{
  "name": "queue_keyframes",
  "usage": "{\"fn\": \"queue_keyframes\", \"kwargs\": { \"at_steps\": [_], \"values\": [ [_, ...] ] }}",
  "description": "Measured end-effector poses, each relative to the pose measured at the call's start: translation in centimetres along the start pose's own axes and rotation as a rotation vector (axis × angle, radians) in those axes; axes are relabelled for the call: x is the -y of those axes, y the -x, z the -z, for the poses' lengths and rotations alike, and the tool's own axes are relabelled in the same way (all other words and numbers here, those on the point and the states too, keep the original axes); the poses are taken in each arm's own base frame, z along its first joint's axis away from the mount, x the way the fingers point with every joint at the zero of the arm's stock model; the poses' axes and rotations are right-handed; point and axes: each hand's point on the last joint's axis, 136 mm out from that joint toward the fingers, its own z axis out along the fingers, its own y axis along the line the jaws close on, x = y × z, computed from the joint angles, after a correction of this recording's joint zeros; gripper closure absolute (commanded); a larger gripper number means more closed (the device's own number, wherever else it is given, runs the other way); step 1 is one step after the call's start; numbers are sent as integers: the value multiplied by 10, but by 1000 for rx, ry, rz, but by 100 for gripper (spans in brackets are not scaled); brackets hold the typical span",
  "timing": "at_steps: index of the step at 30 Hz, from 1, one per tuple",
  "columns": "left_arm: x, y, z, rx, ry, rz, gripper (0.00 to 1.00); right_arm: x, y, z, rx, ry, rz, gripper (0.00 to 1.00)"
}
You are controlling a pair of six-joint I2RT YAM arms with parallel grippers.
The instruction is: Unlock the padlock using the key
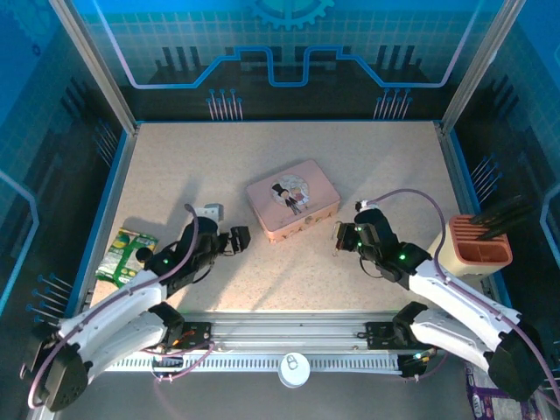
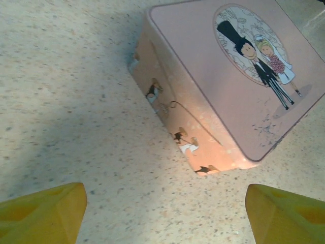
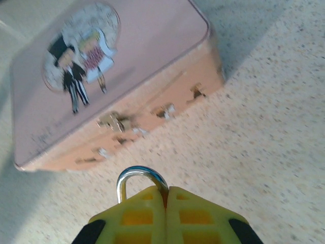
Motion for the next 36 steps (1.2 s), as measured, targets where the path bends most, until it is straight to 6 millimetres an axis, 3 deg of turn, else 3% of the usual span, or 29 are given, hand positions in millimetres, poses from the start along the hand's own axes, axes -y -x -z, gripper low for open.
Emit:
{"fn": "queue_keyframes", "kwargs": {
  "at_steps": [9, 18, 29, 36],
  "values": [
    [-41, 7, 24, 130, 95, 44, 12, 15, -51, 0, -205, -89, 159, 100],
    [-47, 8, 23, 134, 119, 61, 7, 21, -93, -29, -357, -150, 222, 100],
    [-49, 4, 20, 123, 118, 61, 4, 16, -110, -48, -409, -142, 238, 99],
    [-49, 4, 20, 123, 115, 64, 4, 15, -111, -48, -411, -136, 240, 81]
  ]
}}
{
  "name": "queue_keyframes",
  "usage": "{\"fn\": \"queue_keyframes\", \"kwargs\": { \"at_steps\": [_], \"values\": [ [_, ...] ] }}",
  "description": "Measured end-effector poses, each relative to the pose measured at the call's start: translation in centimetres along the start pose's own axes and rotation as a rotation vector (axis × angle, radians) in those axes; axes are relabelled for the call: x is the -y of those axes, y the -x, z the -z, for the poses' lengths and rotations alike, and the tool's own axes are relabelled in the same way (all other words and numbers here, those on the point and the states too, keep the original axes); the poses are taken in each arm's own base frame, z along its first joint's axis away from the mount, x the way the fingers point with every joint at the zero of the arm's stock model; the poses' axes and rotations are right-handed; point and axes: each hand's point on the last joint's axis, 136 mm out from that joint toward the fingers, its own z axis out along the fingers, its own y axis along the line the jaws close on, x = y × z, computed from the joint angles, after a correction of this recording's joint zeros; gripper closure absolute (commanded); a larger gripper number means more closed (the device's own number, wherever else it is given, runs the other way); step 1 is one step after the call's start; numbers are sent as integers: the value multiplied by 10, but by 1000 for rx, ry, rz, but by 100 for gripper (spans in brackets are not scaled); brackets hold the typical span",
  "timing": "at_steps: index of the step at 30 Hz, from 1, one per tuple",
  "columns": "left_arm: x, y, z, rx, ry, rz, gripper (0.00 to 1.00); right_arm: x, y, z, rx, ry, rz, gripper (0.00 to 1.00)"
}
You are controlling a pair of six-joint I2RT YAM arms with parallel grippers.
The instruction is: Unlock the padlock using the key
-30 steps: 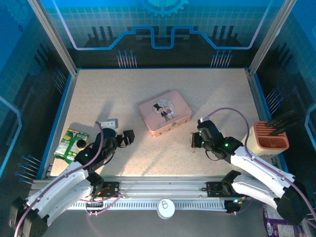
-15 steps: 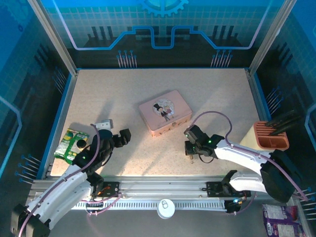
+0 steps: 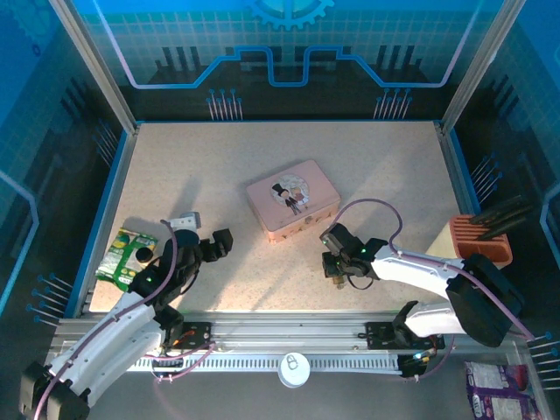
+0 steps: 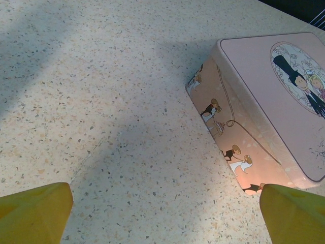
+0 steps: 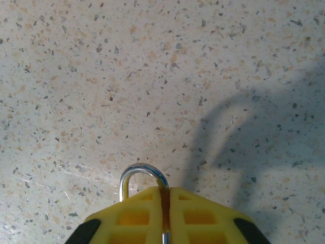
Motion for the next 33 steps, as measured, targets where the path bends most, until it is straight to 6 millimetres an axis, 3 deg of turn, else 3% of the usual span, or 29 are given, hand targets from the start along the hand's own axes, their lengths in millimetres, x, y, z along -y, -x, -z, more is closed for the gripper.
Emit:
{"fn": "queue_keyframes", "kwargs": {
  "at_steps": [6, 11, 16, 23, 25, 28, 33],
  "values": [
    [0, 0, -1, -2, 2, -3, 3, -1, 2, 4, 10, 8, 19, 64],
    [-2, 1, -1, 0, 9, -19, 1, -7, 17, 25, 53, 26, 64, 55],
    [3, 15, -2, 24, 24, -40, 1, -21, 63, 73, 227, 90, 121, 25],
    [15, 55, -8, 120, 65, -105, 1, 6, 132, 136, 528, 31, 136, 0],
    [14, 63, -13, 151, 96, -154, 1, 12, 144, 145, 595, -9, 178, 0],
    [7, 72, -21, 189, 165, -225, 1, 23, 154, 144, 671, -92, 232, 0],
    [0, 84, -30, 282, 219, -328, 1, 64, 142, 113, 673, -272, 284, 0]
  ]
}}
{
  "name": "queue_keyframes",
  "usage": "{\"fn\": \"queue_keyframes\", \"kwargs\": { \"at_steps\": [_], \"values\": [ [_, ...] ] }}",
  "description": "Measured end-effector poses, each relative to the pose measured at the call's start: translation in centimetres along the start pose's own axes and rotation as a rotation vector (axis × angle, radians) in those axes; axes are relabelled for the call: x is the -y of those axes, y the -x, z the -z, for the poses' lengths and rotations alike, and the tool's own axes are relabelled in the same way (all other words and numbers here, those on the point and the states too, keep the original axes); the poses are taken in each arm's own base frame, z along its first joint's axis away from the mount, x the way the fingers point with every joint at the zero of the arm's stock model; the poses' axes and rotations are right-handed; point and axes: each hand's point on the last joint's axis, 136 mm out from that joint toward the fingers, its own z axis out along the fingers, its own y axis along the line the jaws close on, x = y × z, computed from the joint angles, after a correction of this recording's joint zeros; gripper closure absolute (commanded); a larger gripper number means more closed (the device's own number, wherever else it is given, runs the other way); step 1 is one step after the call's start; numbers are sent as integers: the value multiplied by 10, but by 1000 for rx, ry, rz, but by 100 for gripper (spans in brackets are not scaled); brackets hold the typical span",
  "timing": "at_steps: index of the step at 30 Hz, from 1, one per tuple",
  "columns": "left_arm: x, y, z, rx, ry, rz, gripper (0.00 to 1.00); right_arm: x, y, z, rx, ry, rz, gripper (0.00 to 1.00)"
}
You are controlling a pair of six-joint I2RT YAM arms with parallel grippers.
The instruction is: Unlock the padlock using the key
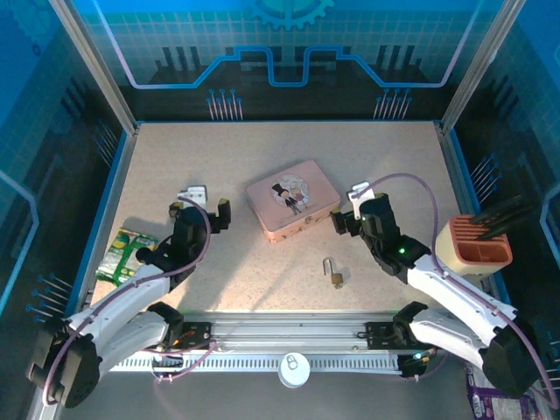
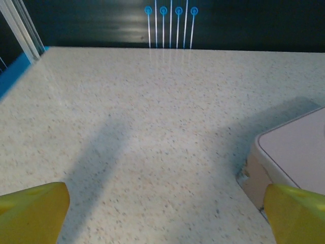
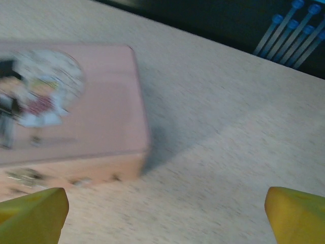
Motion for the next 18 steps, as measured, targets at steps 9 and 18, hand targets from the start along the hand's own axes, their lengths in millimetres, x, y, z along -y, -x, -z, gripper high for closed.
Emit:
{"fn": "queue_keyframes", "kwargs": {
  "at_steps": [9, 18],
  "values": [
    [-36, -42, -32, -45, 115, -131, 1, 55, -40, -29, -18, -191, -18, 1],
    [-32, -53, -56, -57, 34, -105, 1, 48, -73, -56, -5, -145, 12, 0]
  ]
}}
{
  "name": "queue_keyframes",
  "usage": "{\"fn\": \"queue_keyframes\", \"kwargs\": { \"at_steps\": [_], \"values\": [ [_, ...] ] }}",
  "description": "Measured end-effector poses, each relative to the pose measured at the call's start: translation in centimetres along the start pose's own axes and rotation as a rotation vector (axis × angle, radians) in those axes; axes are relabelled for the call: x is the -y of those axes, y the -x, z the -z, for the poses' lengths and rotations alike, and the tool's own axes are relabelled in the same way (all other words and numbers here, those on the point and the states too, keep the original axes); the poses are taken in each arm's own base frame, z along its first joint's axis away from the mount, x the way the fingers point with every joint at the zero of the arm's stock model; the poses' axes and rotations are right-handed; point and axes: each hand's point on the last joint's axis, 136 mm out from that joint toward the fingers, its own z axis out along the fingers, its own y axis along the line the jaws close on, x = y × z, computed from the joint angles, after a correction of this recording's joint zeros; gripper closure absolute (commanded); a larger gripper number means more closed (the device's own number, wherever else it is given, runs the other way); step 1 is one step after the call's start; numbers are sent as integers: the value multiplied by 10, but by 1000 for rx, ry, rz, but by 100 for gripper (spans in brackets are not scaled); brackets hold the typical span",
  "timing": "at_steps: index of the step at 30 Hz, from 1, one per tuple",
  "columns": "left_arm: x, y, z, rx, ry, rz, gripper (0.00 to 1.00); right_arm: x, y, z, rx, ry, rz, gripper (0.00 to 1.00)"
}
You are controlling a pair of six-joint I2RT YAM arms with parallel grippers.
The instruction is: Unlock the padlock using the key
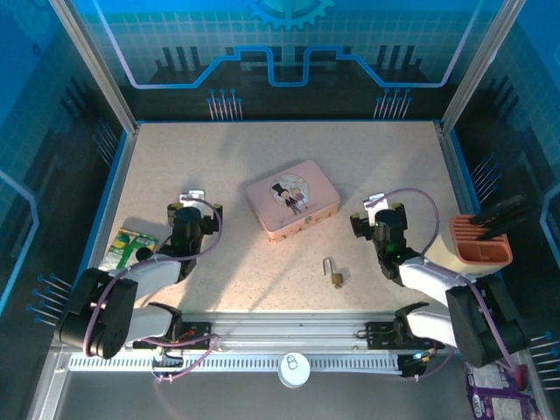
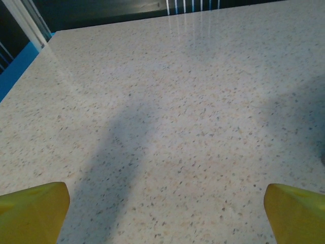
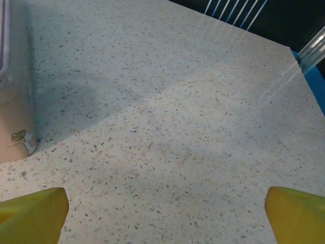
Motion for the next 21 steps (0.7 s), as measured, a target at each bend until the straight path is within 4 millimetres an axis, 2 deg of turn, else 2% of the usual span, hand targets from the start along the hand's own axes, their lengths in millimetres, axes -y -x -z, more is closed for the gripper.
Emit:
{"fn": "queue_keyframes", "kwargs": {
  "at_steps": [9, 15, 21],
  "values": [
    [-6, 7, -19, 59, -48, 58, 1, 3, 26, -14, 146, 47, -39, 0],
    [-4, -19, -40, 21, -74, 62, 1, 4, 23, -28, 178, 102, -86, 0],
    [-11, -7, -47, 40, -81, 105, 1, -5, 8, -39, 164, 142, -105, 0]
  ]
}}
